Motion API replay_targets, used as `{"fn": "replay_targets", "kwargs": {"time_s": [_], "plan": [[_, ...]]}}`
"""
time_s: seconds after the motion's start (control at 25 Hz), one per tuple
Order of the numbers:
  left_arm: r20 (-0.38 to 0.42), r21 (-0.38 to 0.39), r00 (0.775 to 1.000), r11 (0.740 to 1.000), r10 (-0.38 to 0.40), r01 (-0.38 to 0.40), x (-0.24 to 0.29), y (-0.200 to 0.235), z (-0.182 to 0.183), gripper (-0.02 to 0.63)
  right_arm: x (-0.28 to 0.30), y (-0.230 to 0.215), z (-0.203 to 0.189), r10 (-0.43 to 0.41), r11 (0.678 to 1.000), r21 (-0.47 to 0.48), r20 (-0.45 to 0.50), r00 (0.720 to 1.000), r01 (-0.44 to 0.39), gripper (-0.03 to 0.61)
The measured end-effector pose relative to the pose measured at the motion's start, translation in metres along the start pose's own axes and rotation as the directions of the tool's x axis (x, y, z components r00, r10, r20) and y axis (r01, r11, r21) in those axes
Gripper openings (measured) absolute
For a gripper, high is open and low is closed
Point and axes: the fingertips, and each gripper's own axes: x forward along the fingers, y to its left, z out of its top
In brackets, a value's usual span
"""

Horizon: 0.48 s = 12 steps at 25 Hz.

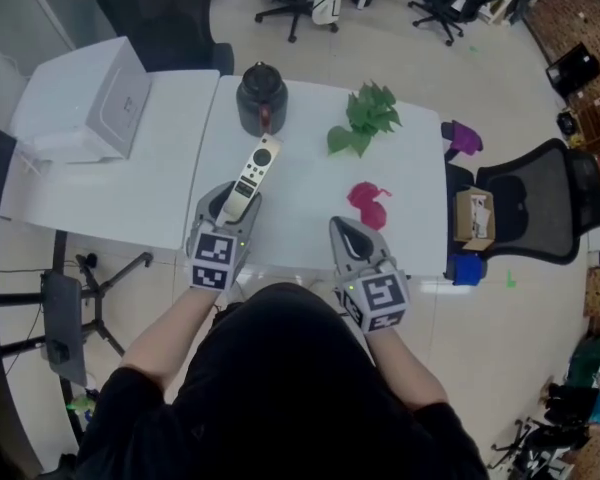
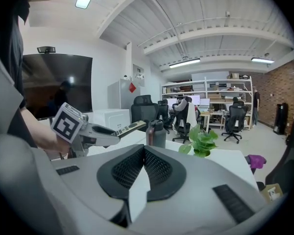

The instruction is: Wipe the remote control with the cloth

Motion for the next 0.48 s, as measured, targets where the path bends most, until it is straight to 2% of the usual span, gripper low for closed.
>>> {"fn": "replay_targets", "kwargs": {"time_s": [0.24,0.28,0.48], "plan": [[0.06,0.065,0.997,0.997,-0.055,0.051,-0.016,-0.024,0.032,0.21,0.003,-0.05,-0.036,-0.121,0.993,-0.004,-0.071,0.99,0.121,0.015],[0.064,0.076,0.996,0.995,-0.064,0.059,-0.018,-0.027,0.035,0.21,0.004,-0.06,-0.045,-0.141,0.99,-0.007,-0.09,0.986,0.141,0.053],[0.068,0.112,0.993,0.99,-0.096,0.088,-0.023,-0.041,0.047,0.21,0.013,-0.111,-0.085,-0.225,0.974,-0.021,-0.188,0.956,0.225,0.15]]}}
